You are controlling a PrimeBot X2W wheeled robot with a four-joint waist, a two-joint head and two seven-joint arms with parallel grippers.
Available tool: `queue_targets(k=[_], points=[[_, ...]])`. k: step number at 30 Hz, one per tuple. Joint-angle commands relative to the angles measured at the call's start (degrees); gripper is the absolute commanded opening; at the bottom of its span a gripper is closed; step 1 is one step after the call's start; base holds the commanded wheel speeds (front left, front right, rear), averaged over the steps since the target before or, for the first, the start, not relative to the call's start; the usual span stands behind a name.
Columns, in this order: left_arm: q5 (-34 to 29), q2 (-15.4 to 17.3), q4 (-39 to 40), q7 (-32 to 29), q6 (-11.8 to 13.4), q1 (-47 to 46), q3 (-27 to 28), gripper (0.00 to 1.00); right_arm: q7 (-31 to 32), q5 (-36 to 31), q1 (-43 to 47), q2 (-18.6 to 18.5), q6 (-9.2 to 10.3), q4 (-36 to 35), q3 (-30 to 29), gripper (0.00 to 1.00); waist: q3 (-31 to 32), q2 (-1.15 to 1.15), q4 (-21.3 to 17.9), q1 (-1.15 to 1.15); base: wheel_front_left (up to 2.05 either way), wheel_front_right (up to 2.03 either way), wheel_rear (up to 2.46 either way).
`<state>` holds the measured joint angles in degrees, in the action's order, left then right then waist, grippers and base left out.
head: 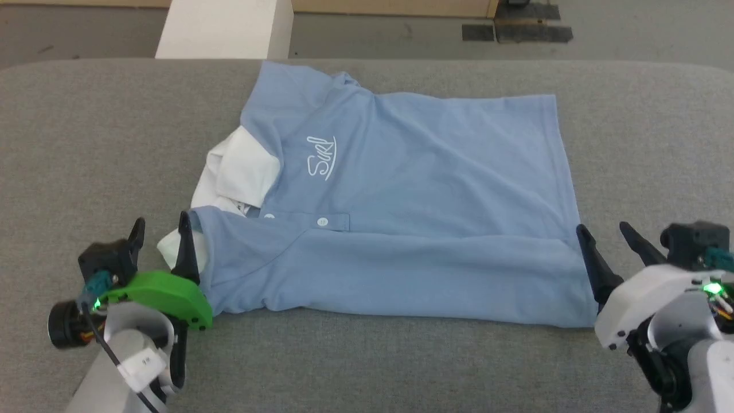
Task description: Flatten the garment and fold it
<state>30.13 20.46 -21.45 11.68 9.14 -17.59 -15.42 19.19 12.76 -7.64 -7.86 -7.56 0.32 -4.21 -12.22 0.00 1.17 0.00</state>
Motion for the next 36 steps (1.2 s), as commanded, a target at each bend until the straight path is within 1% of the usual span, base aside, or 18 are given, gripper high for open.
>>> queue_targets(k=[1,5,9,13,18,21,24,29,31,34,35,36], points=[[-0.2,-0.8,0.4,1.4,0.6,1.5,0.7,1.00,-2.8,-0.5,1.6,0.8,0.08,-0.7,-0.1,1.00,2.3,0.00,0.6,0.00,0.00,0.00,0.00],[-1.5,-2.9,3.5,3.1,2.8,5.3,2.4,1.00,-11.7,-1.2,4.9,2.5,0.08,-2.0,-0.3,1.00,4.1,0.00,0.2,0.00,0.00,0.00,0.00],[-2.3,-4.4,5.7,3.3,3.8,9.2,3.3,1.00,-18.3,-1.7,7.4,3.9,0.08,-2.5,-0.2,1.00,5.2,0.00,-0.8,0.00,0.00,0.00,0.00],[-3.9,-4.3,5.6,3.3,4.2,12.3,2.4,1.00,-22.9,-1.8,9.1,4.6,0.08,-2.3,0.5,1.00,5.9,0.00,-2.2,0.00,0.00,0.00,0.00],[-3.5,-4.1,3.9,0.9,5.2,14.1,1.9,1.00,-25.3,-1.8,10.5,4.9,0.08,-1.9,1.1,1.00,6.1,0.00,-3.8,0.00,0.00,0.00,0.00],[-2.3,-4.1,2.6,-1.8,6.2,14.0,2.8,1.00,-25.6,-1.6,10.6,5.0,0.08,-1.8,1.6,1.00,5.8,0.00,-4.7,0.00,0.00,0.00,0.00],[-0.4,-4.2,1.4,-5.0,6.5,13.4,3.6,1.00,-25.5,-1.3,10.3,5.0,0.08,-1.6,1.9,1.00,5.4,0.00,-5.3,0.00,0.00,0.00,0.00],[3.0,-4.2,-0.8,-12.4,7.8,11.4,5.0,1.00,-25.0,-1.0,9.9,5.0,0.08,-1.1,2.6,1.00,4.9,0.00,-6.2,0.00,0.00,0.00,0.00],[4.3,-4.1,-1.5,-15.9,8.0,10.6,5.1,1.00,-24.9,-0.9,9.7,5.0,0.08,-0.9,2.8,1.00,4.7,0.00,-6.4,0.00,0.00,0.00,0.00],[6.0,-3.7,-2.5,-22.5,6.9,9.8,3.9,1.00,-24.8,-0.7,9.4,5.0,0.08,-0.4,3.2,1.00,4.6,0.00,-6.7,0.00,0.00,0.00,0.00],[6.4,-3.5,-2.4,-24.4,6.5,9.6,3.4,0.63,-24.7,-0.8,9.3,5.0,0.08,-0.2,3.4,1.00,4.6,0.00,-6.8,0.00,0.00,0.00,0.00],[6.5,-3.3,-2.0,-25.2,6.2,9.4,3.1,0.14,-24.7,-0.8,9.2,5.0,0.08,-0.1,3.5,1.00,4.6,0.00,-6.8,0.00,0.00,0.00,0.00]])
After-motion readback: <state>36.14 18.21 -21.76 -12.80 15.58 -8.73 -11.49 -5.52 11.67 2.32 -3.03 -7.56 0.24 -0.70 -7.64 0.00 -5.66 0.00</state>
